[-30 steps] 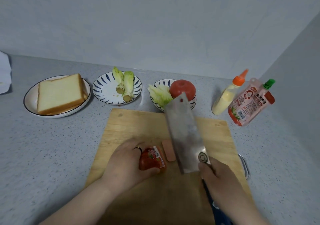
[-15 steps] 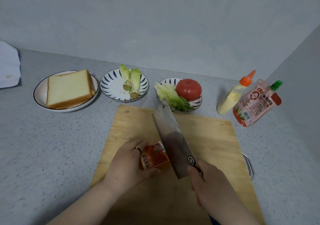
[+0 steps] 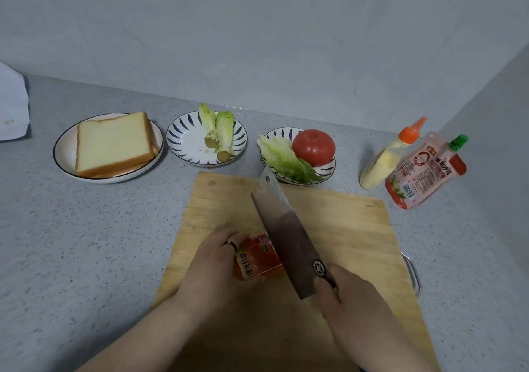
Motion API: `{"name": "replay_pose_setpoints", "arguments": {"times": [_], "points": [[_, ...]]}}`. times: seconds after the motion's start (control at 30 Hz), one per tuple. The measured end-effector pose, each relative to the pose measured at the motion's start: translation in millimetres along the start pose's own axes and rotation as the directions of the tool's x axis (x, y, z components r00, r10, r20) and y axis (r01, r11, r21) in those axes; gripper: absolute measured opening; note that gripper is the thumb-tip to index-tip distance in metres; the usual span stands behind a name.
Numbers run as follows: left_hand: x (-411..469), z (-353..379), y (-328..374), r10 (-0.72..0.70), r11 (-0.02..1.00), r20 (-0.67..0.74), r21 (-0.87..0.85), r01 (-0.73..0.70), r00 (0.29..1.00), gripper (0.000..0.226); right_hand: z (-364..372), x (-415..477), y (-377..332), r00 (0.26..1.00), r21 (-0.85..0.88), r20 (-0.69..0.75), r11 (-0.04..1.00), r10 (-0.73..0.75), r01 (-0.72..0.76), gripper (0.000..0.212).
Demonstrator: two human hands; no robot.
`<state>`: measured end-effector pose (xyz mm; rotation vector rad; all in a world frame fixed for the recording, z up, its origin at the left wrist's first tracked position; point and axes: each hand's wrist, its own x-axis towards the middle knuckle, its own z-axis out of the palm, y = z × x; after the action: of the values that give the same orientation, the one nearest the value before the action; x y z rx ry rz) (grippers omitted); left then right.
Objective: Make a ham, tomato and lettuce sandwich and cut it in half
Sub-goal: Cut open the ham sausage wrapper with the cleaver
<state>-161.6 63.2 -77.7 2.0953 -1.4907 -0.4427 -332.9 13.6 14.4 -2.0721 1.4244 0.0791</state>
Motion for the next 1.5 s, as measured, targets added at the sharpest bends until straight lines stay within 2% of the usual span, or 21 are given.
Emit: {"name": "replay_pose_setpoints", "arguments": {"times": [0.1,0.23,0.4,0.67,0.8,0.97,1.07,1.23,1.4,1.5], "points": [[3,0,-1,0.011,1.0,-0.005,0.006,-0.011,1.0,0.078,1,1,-1,1.0,-0.018,0.002,1.0,-0.006,0.006,0.018],[3,0,-2,0.005,1.0,0.002,0.02,-0.005,1.0,0.082,0,1,-1,1.0,-0.053,0.011,0.999,-0.002,0.002,0.026],[2,2,-3,0.012,1.0,-0.034,-0.021,-0.013,0.999,0.077,0,0,-5,0.999,-0.083,0.033,0.997,0.011,-0.008,0.014],[4,4,-4,0.025,0.999,-0.061,-0.043,-0.028,0.998,0.07,-2,1,-12,0.996,-0.184,0.082,0.983,0.023,-0.007,0.01],[4,5,-5,0.021,0.998,-0.051,-0.055,-0.024,0.999,0.07,-6,3,-19,0.992,-0.247,0.11,0.968,0.064,-0.035,0.017],[5,4,-6,0.031,0.996,-0.052,-0.08,-0.035,0.998,0.066,-5,10,-25,0.992,-0.271,0.114,0.962,0.047,-0.014,0.009],[6,4,-6,0.034,0.996,-0.054,-0.077,-0.038,0.998,0.064,-1,18,-29,0.996,-0.259,0.089,0.966,0.019,0.005,0.022],[6,6,-6,0.039,0.997,-0.042,-0.062,-0.042,0.998,0.064,3,31,-40,0.995,-0.21,0.079,0.977,0.06,-0.042,0.027],[5,4,-5,0.022,0.998,-0.044,-0.053,-0.024,0.999,0.065,1,18,-38,0.994,-0.273,0.098,0.962,0.052,-0.023,0.029],[6,3,-6,0.031,0.997,-0.03,-0.069,-0.033,0.999,0.065,-5,5,-35,0.989,-0.284,0.123,0.958,0.077,-0.039,0.024]]}}
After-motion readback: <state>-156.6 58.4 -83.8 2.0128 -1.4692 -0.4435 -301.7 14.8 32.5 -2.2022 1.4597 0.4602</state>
